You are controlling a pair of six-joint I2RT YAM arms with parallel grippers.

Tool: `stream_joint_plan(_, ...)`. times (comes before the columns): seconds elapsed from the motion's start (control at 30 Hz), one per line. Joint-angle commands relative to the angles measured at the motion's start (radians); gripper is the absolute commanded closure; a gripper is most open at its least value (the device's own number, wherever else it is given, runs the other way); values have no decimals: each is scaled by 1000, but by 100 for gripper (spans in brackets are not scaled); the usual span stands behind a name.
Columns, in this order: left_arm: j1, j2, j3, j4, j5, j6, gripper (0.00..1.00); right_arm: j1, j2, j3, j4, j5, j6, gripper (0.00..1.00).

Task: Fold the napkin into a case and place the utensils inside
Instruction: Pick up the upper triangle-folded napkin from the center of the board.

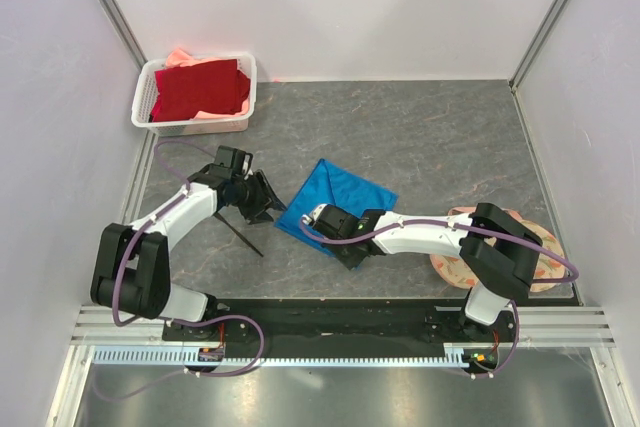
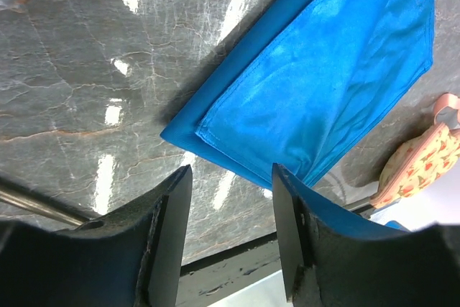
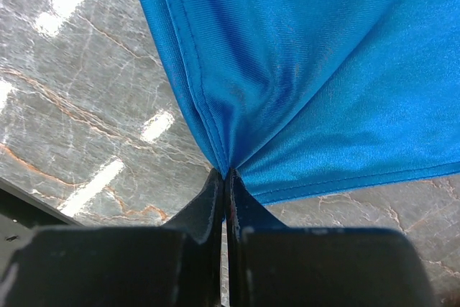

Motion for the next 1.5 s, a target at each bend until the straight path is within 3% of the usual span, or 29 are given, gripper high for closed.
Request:
stream_joint_plan(0.0,6,21,8,29,20,-75,44,-3,8,17,22,17,27,100)
stream_joint_plan(0.53,-3,82,-12,-13,-101,-197,44,-3,-27,27,53,-52,65,100)
stream_joint_plan(1.07,-15,225,57,1,-155,-220,45,-3,-30,29,73,-81,79,100)
stream_joint_plan(1.27,-21,228,51,12,-182,-235,59,-3,-29,44,81,-96,87,100)
stream_joint_plan(1.47,-20,183,92,16,-201,-186,87,-3,-23,38,101,-119,102,100)
